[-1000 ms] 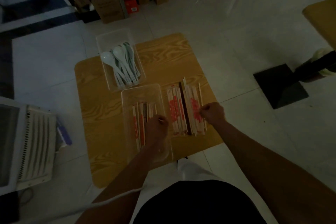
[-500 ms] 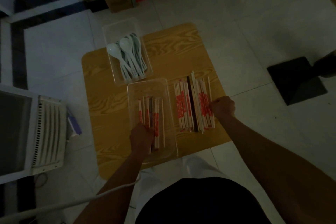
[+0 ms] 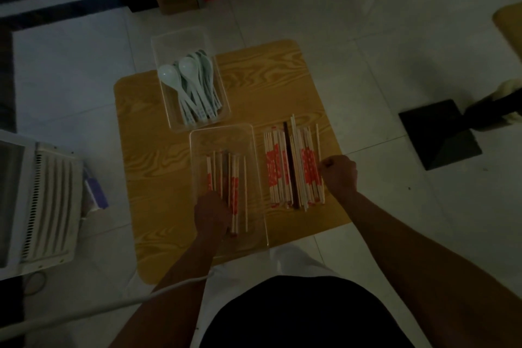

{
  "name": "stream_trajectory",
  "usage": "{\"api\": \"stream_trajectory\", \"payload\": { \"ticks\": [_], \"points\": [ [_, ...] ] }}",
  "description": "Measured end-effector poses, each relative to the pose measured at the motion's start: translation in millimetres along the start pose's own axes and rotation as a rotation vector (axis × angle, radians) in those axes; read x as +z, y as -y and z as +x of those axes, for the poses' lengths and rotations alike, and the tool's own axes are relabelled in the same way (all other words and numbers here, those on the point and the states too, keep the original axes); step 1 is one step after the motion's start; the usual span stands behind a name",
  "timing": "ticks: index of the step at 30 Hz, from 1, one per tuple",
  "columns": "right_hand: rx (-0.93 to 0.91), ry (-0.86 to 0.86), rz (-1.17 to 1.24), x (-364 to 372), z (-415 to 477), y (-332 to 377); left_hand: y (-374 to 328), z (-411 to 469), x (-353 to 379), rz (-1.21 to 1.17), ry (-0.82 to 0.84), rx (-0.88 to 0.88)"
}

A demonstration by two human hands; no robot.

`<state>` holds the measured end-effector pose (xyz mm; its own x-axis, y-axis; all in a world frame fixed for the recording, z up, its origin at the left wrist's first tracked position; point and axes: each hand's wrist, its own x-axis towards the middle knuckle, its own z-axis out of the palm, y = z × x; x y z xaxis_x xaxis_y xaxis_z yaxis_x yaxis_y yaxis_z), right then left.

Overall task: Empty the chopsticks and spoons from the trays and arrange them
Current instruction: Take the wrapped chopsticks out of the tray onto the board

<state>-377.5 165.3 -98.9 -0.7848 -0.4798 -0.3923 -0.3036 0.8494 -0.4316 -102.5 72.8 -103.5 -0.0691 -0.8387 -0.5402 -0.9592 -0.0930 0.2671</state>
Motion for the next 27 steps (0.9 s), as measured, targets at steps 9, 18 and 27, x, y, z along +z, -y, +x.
{"api": "stream_trajectory", "payload": {
  "ticks": [9,18,27],
  "points": [
    [-0.155,0.005,-0.007,19,-19,41,6,-9,-6,-0.058,0.028,0.029],
    [-0.366,0.099,0.018,33,-46,67,1,-18,-18,-0.057,0.063,0.032],
    [-0.52,0.348,0.071,60,-87,108,-15,-43,-51,-0.235,-0.049,0.174]
  ]
}}
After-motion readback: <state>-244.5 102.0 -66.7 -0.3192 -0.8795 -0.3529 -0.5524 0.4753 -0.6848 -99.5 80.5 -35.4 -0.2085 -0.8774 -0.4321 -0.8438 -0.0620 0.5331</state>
